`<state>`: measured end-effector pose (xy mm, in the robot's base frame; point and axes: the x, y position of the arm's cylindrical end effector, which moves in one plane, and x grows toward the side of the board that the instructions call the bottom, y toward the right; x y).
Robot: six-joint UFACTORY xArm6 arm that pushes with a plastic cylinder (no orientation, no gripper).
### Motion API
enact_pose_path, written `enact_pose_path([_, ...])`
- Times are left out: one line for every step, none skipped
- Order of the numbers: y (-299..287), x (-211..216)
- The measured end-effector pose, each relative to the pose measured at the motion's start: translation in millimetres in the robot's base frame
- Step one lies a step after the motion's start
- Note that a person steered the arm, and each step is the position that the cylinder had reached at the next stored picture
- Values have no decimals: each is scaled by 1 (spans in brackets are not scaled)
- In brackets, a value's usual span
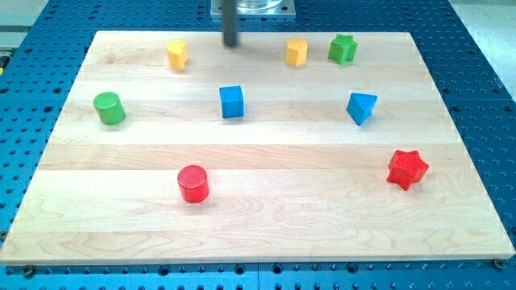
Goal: Move the heart above the cube
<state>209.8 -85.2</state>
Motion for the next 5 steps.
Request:
enact_pose_path([-53,7])
enact_pose_path([-52,49])
enact_pose_path([-58,51])
enact_pose_path([-82,69])
enact_pose_path([-82,75])
